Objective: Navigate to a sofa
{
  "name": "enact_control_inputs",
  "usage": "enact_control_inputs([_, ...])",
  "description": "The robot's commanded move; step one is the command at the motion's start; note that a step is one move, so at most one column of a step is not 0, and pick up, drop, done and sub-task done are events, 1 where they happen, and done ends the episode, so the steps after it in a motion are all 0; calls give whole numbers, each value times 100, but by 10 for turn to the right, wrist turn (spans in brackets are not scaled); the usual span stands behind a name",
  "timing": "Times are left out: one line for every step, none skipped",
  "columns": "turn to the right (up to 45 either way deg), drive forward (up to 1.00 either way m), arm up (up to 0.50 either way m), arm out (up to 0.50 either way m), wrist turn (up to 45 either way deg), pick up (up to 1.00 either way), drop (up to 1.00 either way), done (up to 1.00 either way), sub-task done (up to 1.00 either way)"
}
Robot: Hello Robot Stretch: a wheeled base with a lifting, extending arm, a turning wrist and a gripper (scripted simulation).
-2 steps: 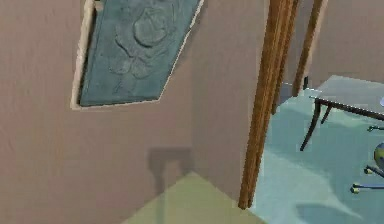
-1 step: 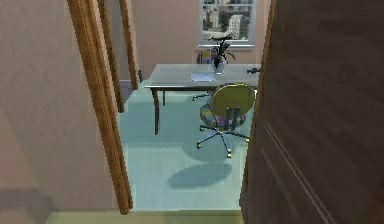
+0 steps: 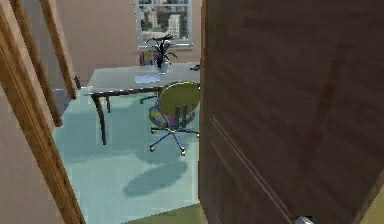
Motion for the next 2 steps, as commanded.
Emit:
enact_control_inputs([0, 40, 0, 0, 0, 0, 0, 0, 0])
enact_control_inputs([-60, 0, 0, 0, 0, 0, 0, 0, 0])
